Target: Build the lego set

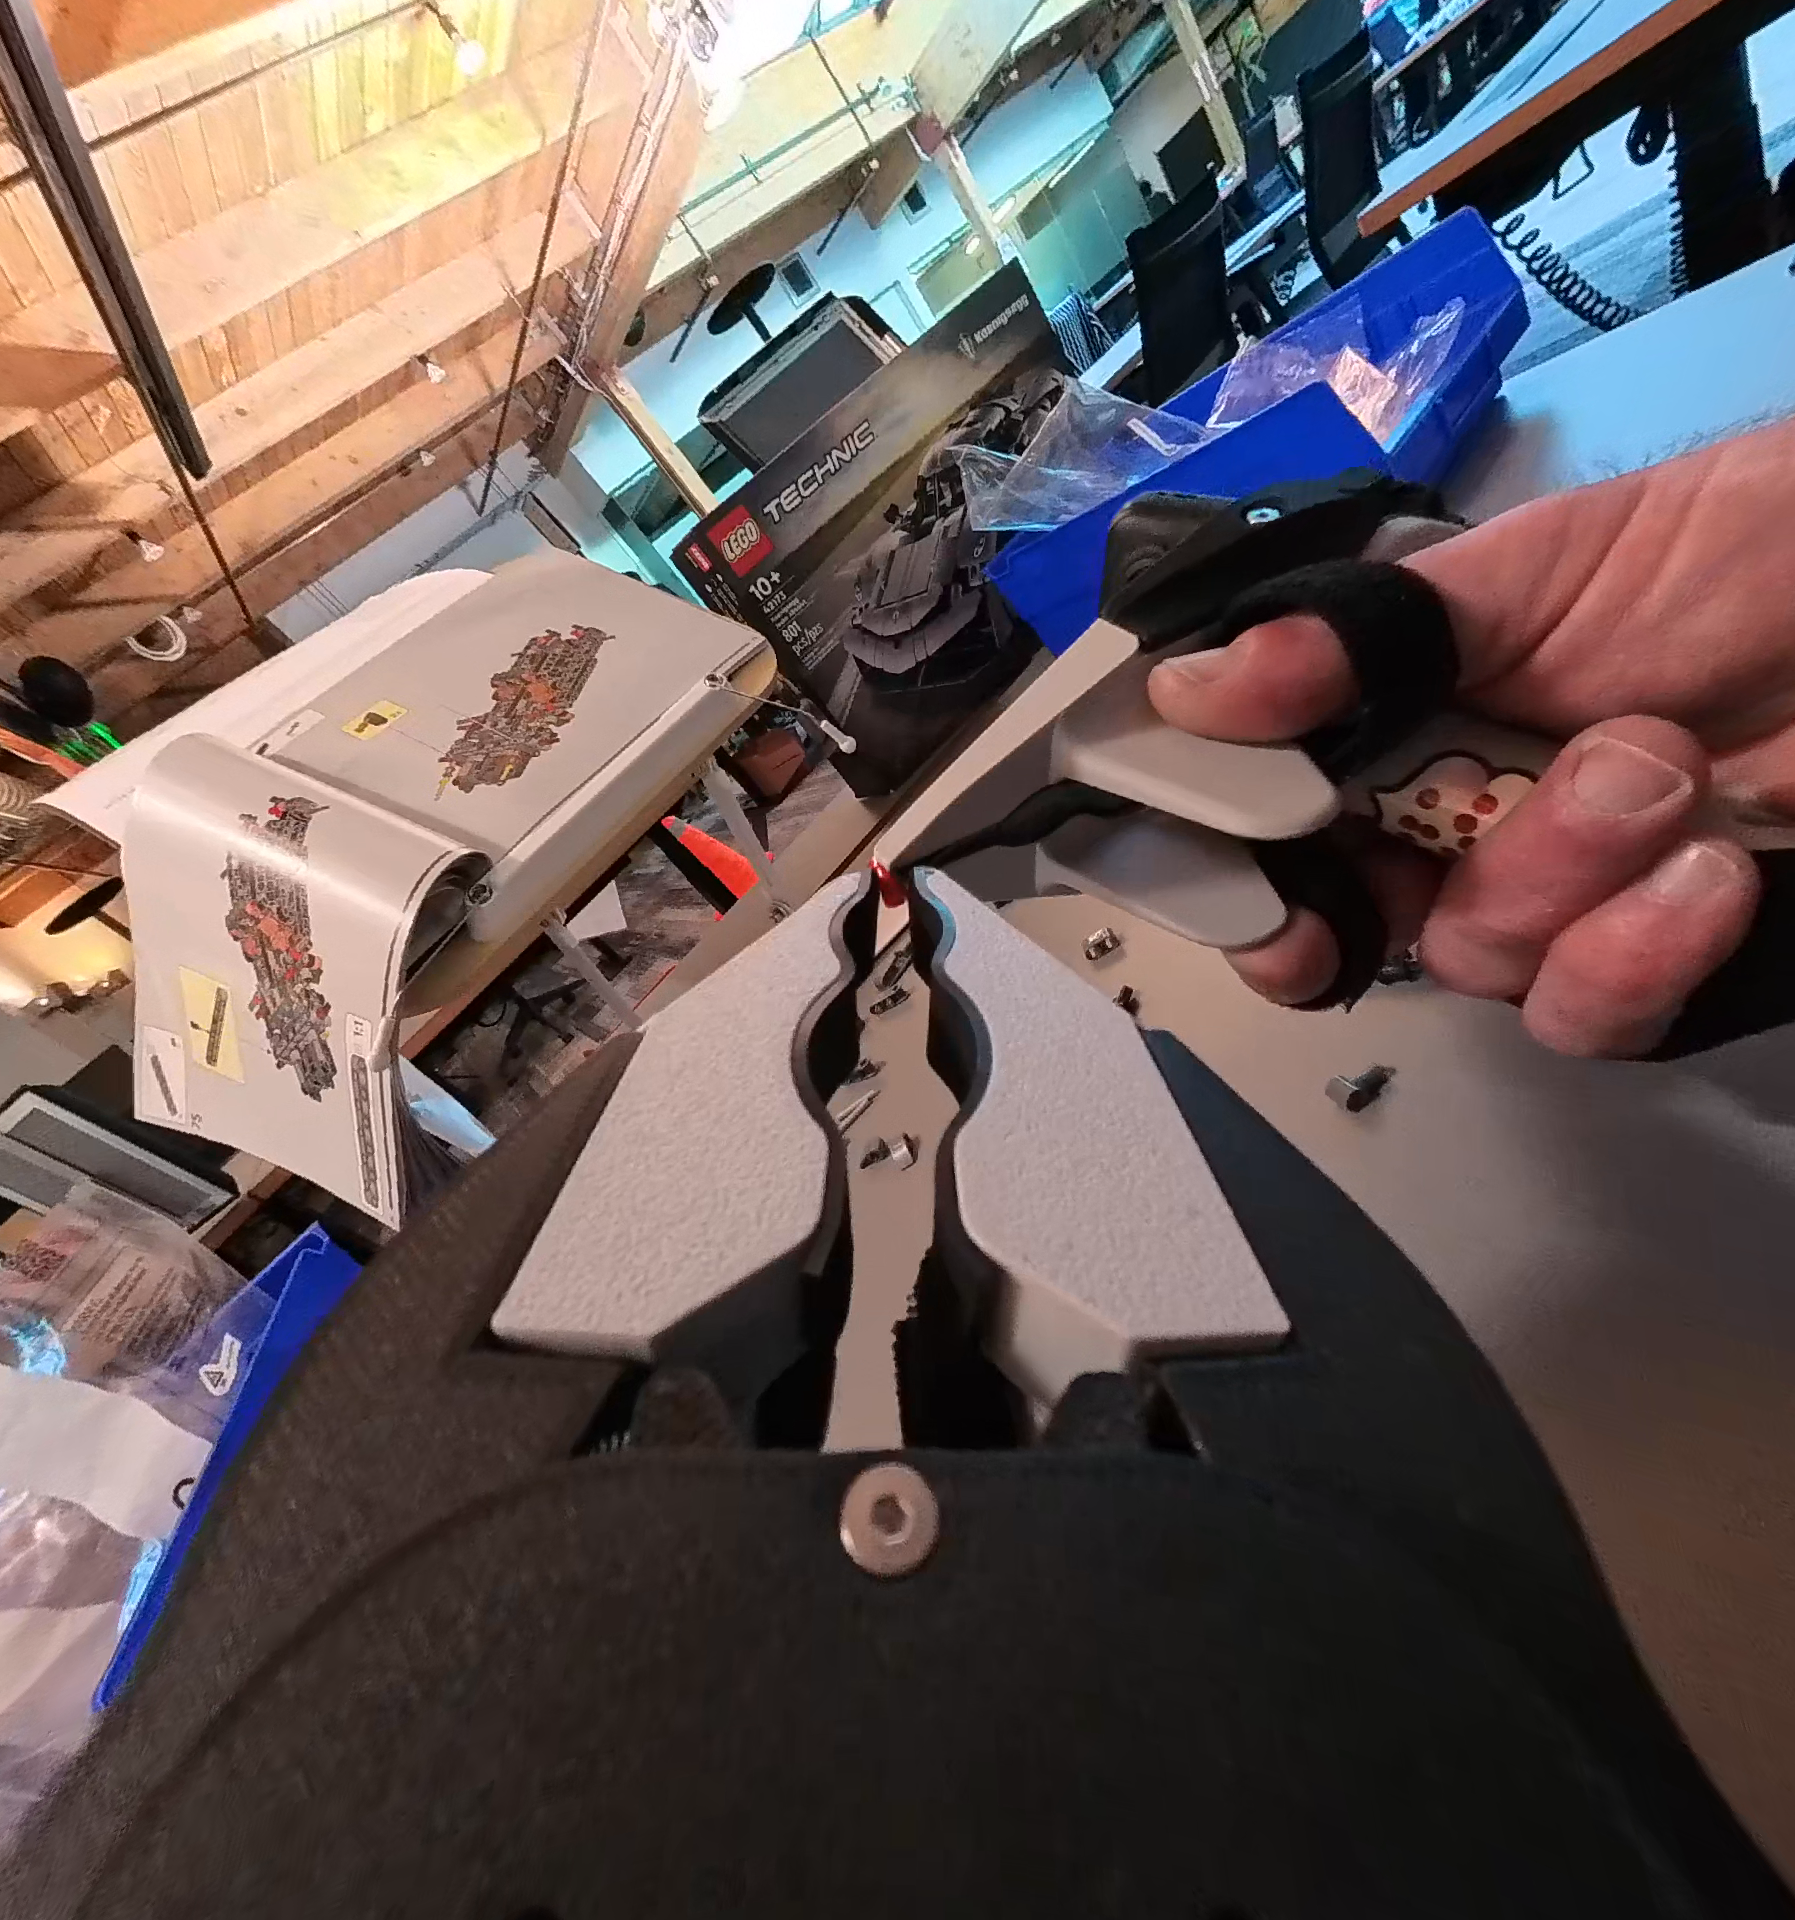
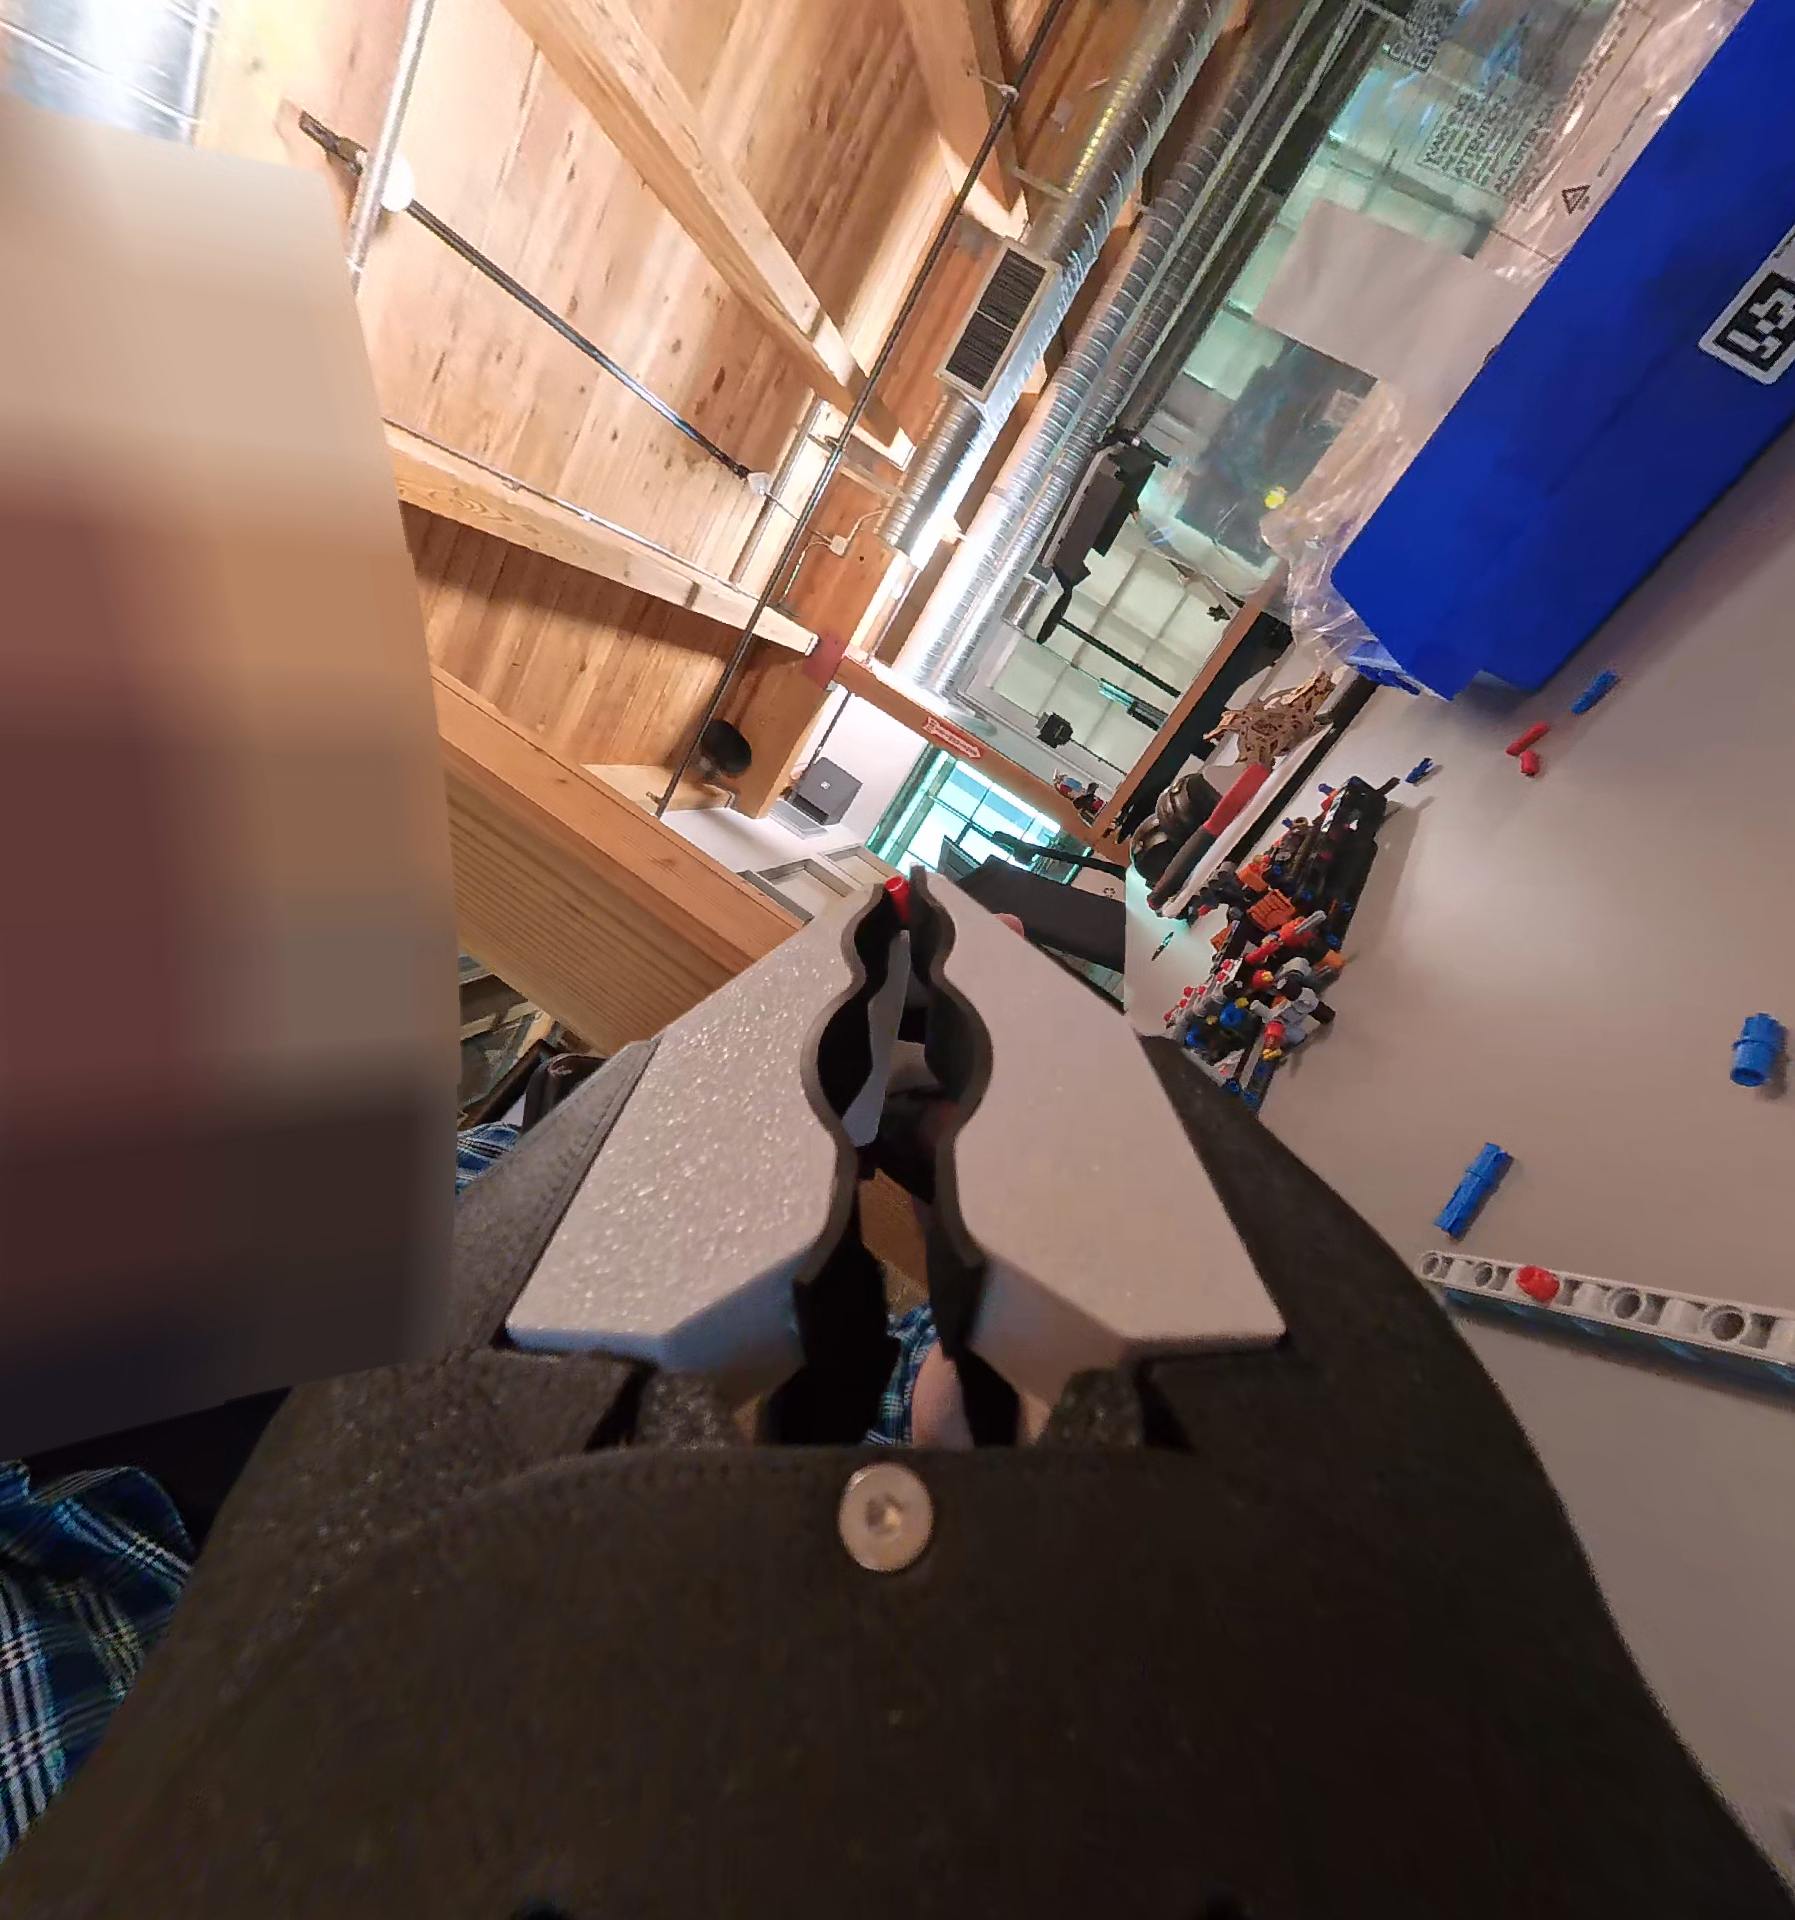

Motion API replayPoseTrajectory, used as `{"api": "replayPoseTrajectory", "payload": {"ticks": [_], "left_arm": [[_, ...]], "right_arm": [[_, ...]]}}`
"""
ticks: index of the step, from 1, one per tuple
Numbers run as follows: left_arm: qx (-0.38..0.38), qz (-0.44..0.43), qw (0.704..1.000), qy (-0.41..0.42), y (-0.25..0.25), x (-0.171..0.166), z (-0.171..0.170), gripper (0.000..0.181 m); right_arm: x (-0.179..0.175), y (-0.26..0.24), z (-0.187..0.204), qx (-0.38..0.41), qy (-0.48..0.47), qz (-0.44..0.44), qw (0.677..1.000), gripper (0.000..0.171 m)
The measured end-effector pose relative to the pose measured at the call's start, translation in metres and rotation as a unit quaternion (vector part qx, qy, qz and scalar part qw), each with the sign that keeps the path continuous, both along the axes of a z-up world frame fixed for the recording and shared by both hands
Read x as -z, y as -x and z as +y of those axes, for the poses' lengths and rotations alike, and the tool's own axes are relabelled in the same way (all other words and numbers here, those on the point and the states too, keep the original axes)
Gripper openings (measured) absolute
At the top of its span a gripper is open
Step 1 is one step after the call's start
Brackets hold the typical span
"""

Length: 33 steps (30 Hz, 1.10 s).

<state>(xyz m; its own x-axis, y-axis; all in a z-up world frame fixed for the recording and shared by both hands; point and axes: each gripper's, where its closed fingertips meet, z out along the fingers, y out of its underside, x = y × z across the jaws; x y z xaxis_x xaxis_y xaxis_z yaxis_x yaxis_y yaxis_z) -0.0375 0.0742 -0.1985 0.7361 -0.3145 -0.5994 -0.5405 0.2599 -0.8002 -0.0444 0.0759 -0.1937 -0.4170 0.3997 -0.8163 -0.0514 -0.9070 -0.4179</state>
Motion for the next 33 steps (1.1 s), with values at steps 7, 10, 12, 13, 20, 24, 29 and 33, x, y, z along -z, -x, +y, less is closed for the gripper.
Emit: {"api": "replayPoseTrajectory", "payload": {"ticks": [7,10,12,13,20,24,29,33], "left_arm": [[0.009,0.010,1.000,0.013,-0.001,0.002,-0.002,0.002],[0.015,0.021,0.999,0.021,-0.002,0.004,-0.002,0.002],[0.022,0.023,0.999,0.028,-0.002,0.004,-0.003,0.002],[0.026,0.024,0.999,0.028,-0.002,0.003,-0.004,0.002],[0.049,0.045,0.997,0.045,-0.006,0.004,-0.009,0.002],[0.053,0.052,0.996,0.049,-0.007,0.005,-0.010,0.002],[0.057,0.057,0.995,0.054,-0.008,0.006,-0.011,0.002],[0.060,0.059,0.995,0.056,-0.009,0.007,-0.011,0.002]], "right_arm": [[0.003,-0.002,-0.001,-0.002,-0.029,-0.022,0.999,0.001],[0.005,-0.002,-0.002,0.008,-0.101,-0.067,0.993,0.003],[0.006,-0.003,-0.004,0.005,-0.142,-0.096,0.985,0.004],[0.005,-0.003,-0.005,0.000,-0.159,-0.106,0.982,0.004],[0.007,-0.008,-0.010,-0.058,-0.240,-0.157,0.956,0.004],[0.007,-0.010,-0.011,-0.074,-0.268,-0.173,0.945,0.005],[0.010,-0.011,-0.012,-0.091,-0.285,-0.186,0.936,0.003],[0.011,-0.012,-0.013,-0.097,-0.284,-0.185,0.936,0.003]]}}
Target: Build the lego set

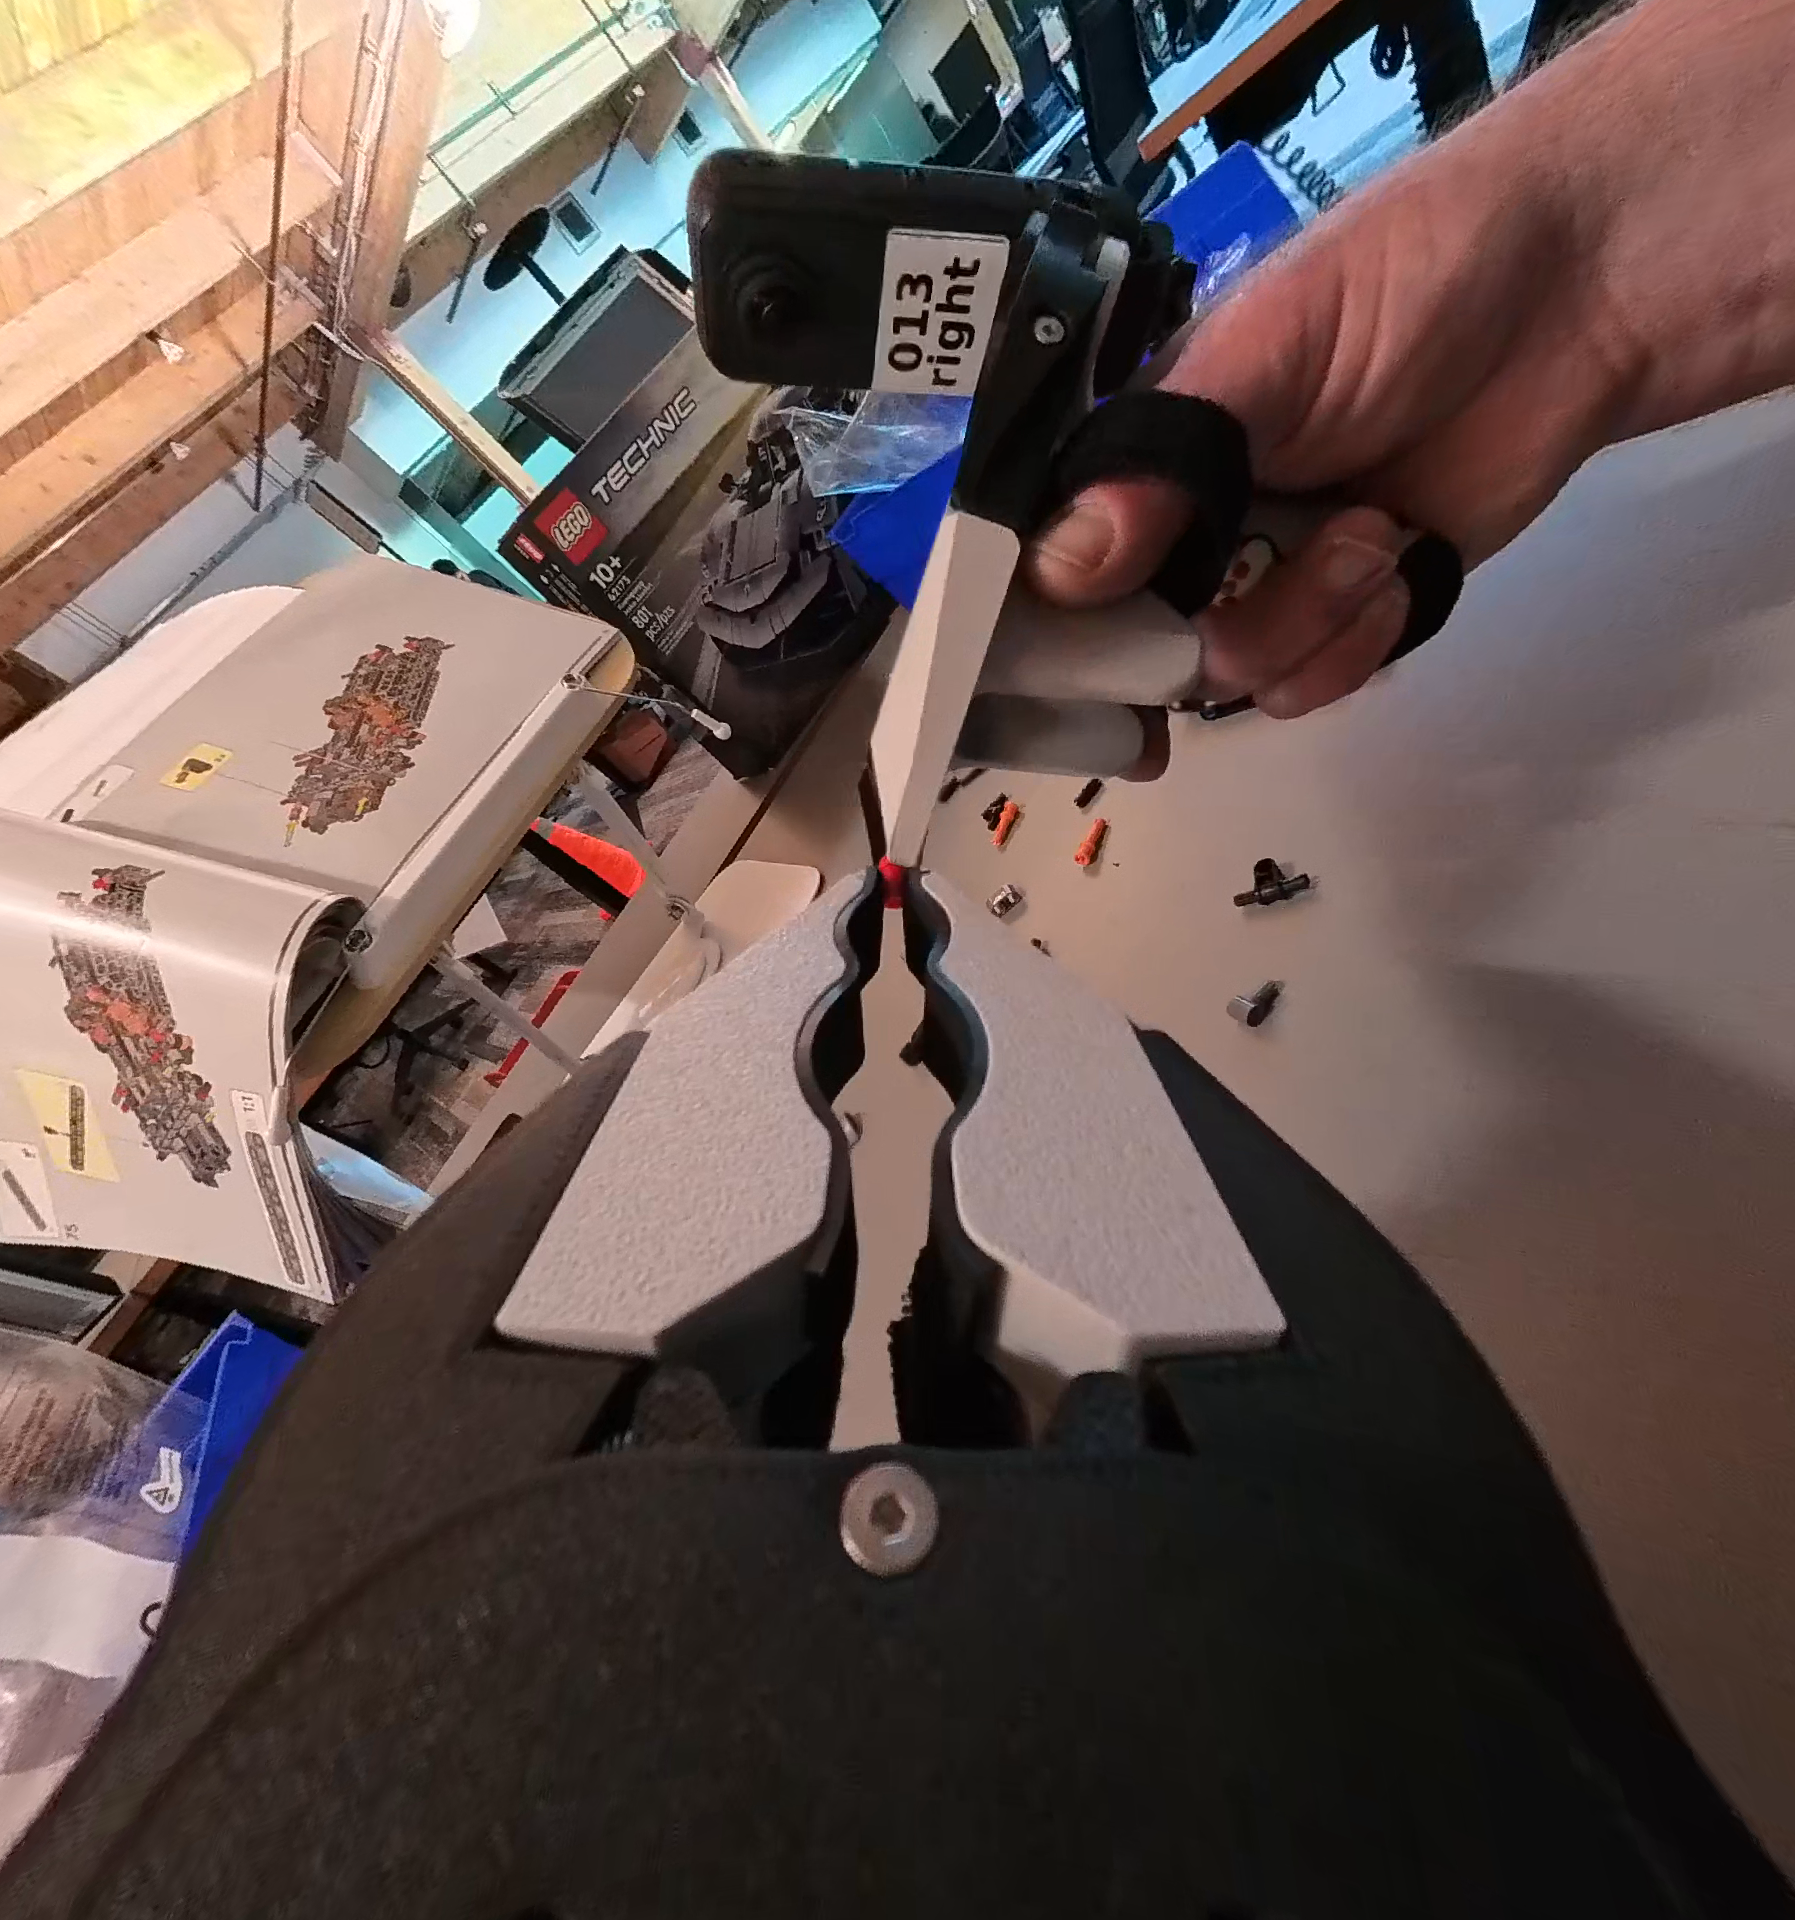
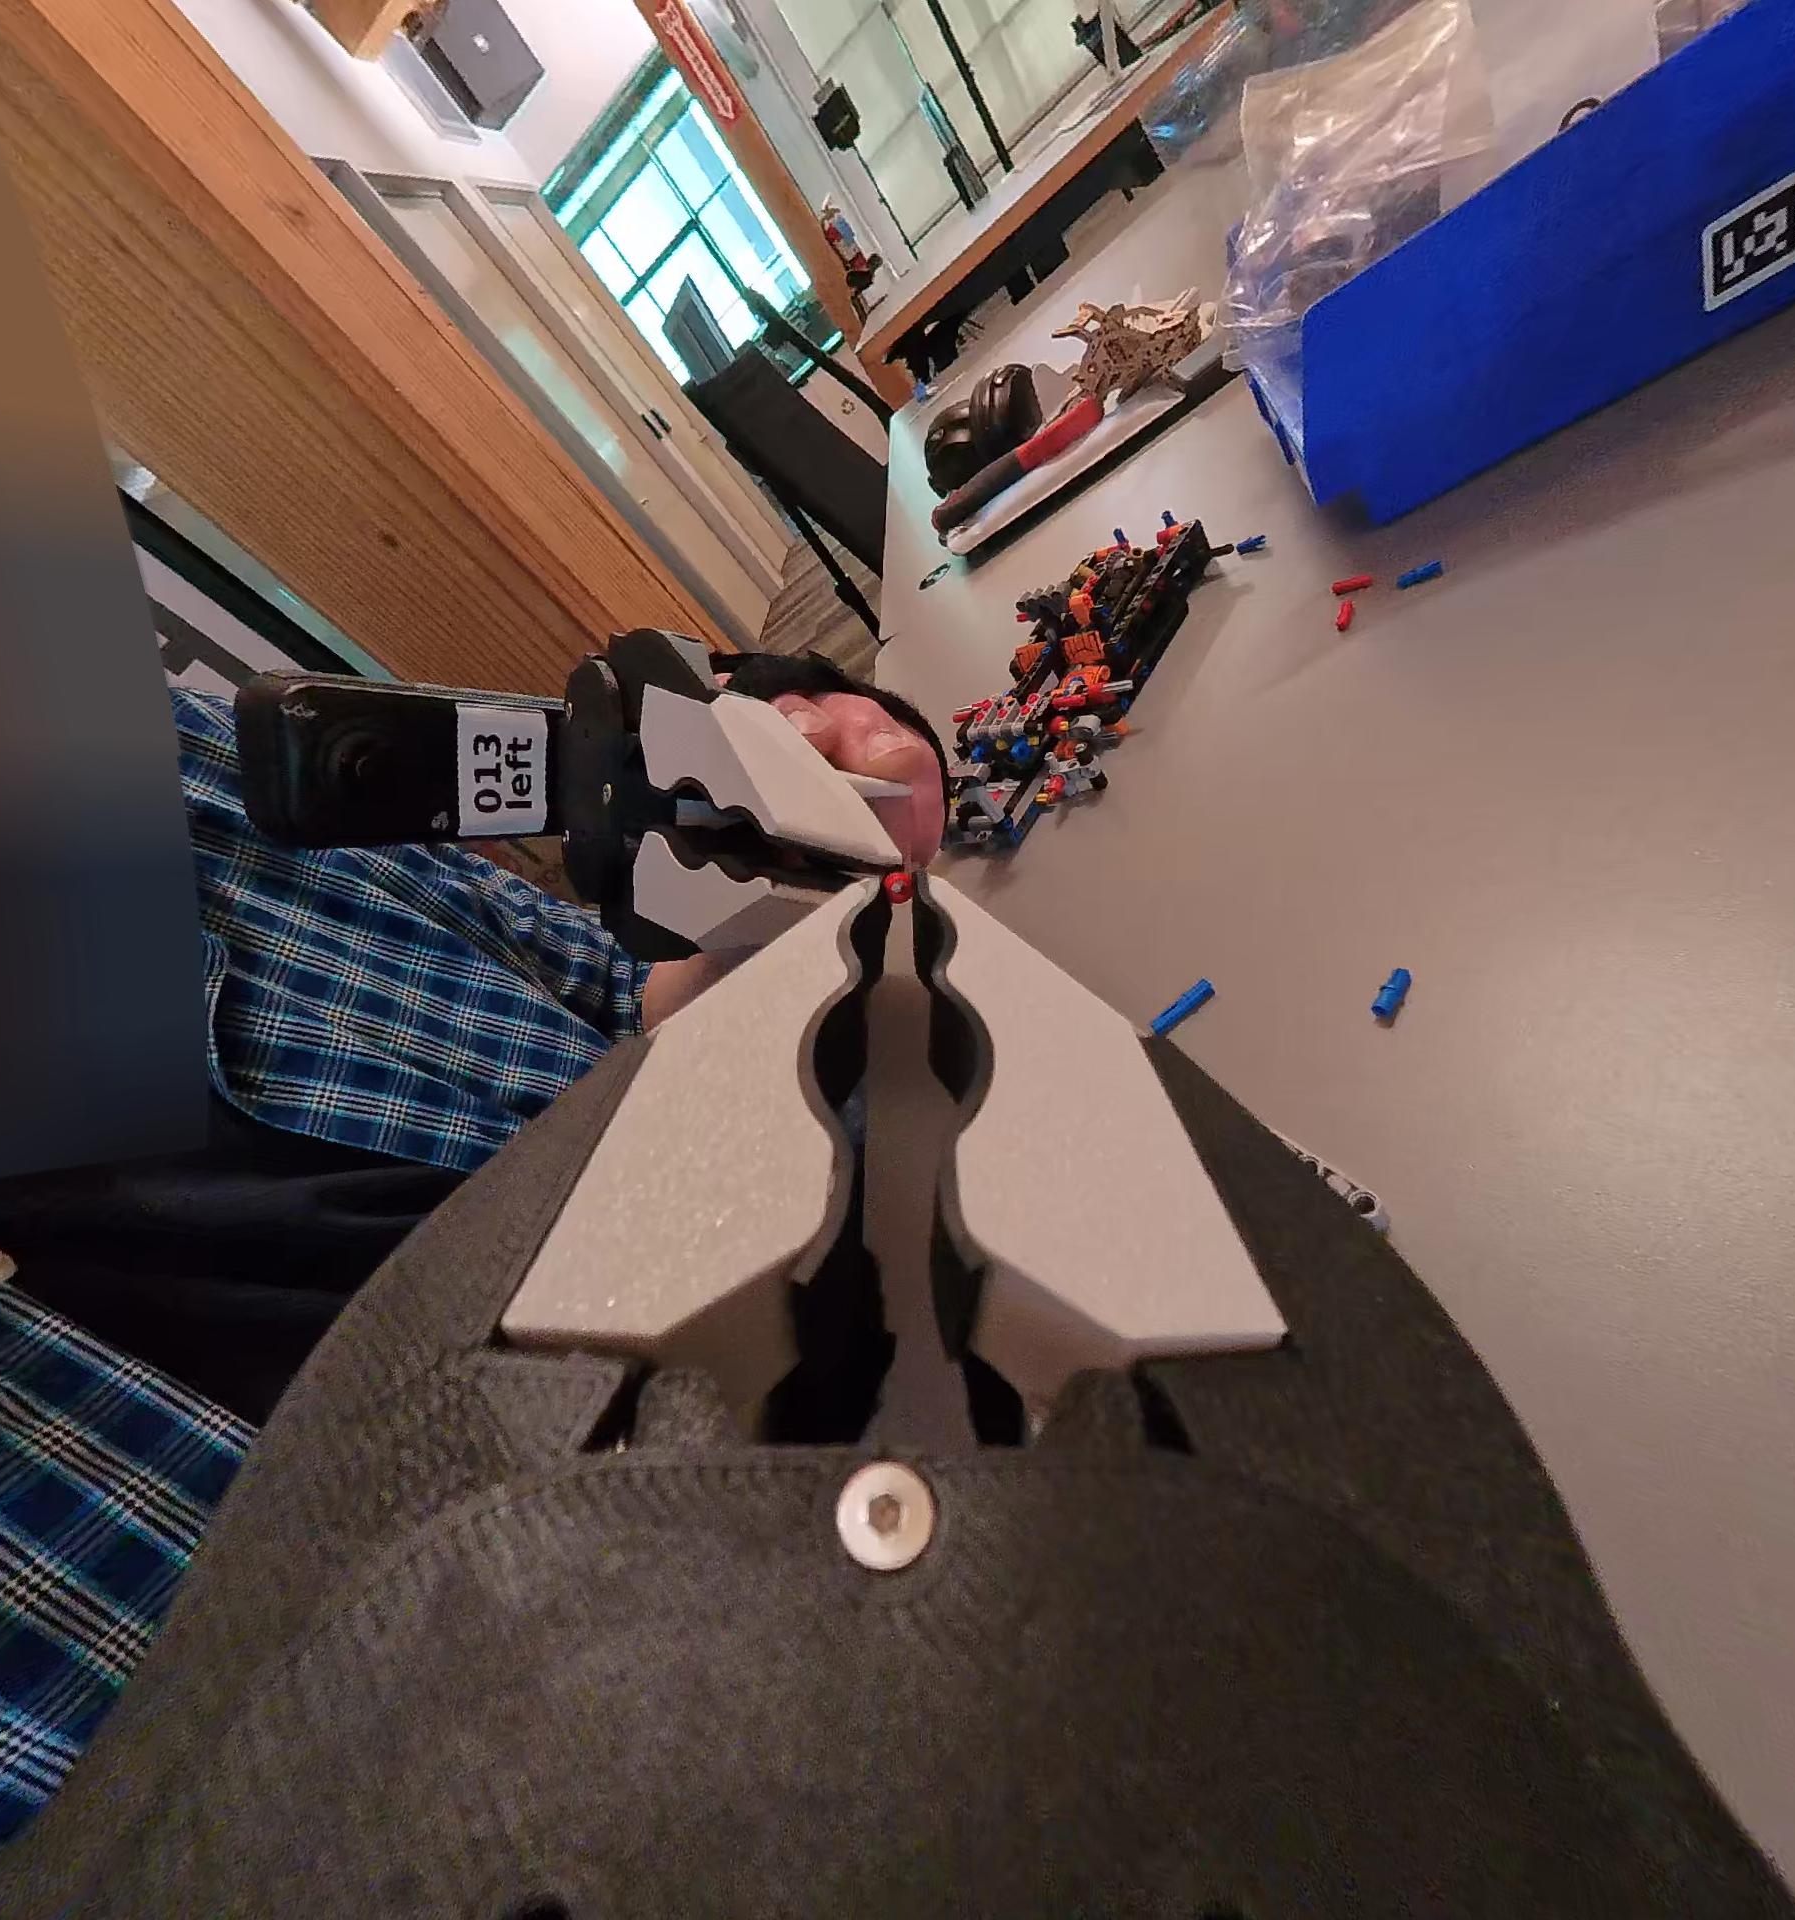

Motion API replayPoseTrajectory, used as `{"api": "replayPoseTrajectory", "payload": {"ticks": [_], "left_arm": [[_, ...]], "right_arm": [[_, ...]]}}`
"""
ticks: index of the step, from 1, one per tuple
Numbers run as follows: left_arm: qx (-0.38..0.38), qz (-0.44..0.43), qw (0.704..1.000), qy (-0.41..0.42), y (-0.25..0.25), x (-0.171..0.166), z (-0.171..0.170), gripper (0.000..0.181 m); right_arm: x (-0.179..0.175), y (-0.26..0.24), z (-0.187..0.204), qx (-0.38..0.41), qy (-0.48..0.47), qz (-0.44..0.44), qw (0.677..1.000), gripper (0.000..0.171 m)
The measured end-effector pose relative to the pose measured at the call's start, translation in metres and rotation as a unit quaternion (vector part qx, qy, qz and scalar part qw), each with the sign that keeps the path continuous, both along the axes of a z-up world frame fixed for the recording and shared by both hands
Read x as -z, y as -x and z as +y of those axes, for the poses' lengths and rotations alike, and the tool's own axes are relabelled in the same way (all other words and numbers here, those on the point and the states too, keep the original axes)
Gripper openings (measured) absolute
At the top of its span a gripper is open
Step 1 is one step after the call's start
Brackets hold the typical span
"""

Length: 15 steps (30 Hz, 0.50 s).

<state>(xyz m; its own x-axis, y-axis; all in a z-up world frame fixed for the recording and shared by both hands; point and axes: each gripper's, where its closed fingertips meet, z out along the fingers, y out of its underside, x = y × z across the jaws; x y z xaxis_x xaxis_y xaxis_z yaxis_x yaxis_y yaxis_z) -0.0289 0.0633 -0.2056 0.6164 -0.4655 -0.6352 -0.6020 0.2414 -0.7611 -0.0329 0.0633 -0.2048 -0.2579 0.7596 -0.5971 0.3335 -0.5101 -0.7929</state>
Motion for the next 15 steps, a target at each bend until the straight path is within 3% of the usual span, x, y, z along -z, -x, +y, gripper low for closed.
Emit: {"api": "replayPoseTrajectory", "payload": {"ticks": [15], "left_arm": [[0.013,0.022,0.999,0.021,-0.0005,0.0100,-0.0004,0.001]], "right_arm": [[0.0097,0.0013,-0.0016,-0.018,0.011,-0.021,1.000,0.003]]}}
